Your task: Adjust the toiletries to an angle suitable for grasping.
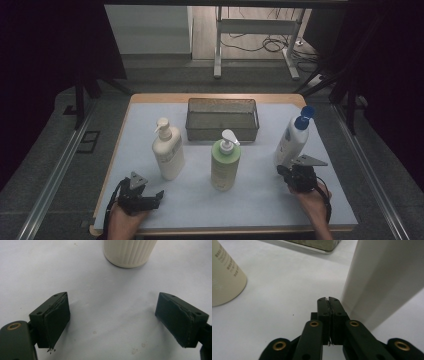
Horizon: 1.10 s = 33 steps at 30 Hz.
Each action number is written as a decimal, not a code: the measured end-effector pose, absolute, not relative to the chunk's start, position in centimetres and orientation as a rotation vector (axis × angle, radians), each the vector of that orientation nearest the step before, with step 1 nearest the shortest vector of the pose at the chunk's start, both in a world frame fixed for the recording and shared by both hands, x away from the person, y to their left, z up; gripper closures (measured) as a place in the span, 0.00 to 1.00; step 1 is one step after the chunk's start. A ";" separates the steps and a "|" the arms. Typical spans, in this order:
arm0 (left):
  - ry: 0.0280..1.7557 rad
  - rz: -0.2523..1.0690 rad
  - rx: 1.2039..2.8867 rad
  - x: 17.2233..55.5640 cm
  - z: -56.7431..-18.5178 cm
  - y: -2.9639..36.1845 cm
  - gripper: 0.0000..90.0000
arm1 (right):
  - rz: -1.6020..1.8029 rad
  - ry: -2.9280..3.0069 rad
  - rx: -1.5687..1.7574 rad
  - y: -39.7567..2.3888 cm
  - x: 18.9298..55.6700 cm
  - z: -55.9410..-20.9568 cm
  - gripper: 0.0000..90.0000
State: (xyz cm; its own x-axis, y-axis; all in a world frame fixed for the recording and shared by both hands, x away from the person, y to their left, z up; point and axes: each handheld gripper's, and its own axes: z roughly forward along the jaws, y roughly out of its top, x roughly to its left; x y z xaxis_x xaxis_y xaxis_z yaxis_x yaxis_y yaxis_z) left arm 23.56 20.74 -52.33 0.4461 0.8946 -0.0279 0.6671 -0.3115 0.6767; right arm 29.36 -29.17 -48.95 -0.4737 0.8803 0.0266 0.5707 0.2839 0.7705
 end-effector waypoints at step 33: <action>1.301 0.476 2.080 23.6 -52.3 20.7 0.14 | 0.940 2.152 1.308 -29.6 30.3 -49.7 1.00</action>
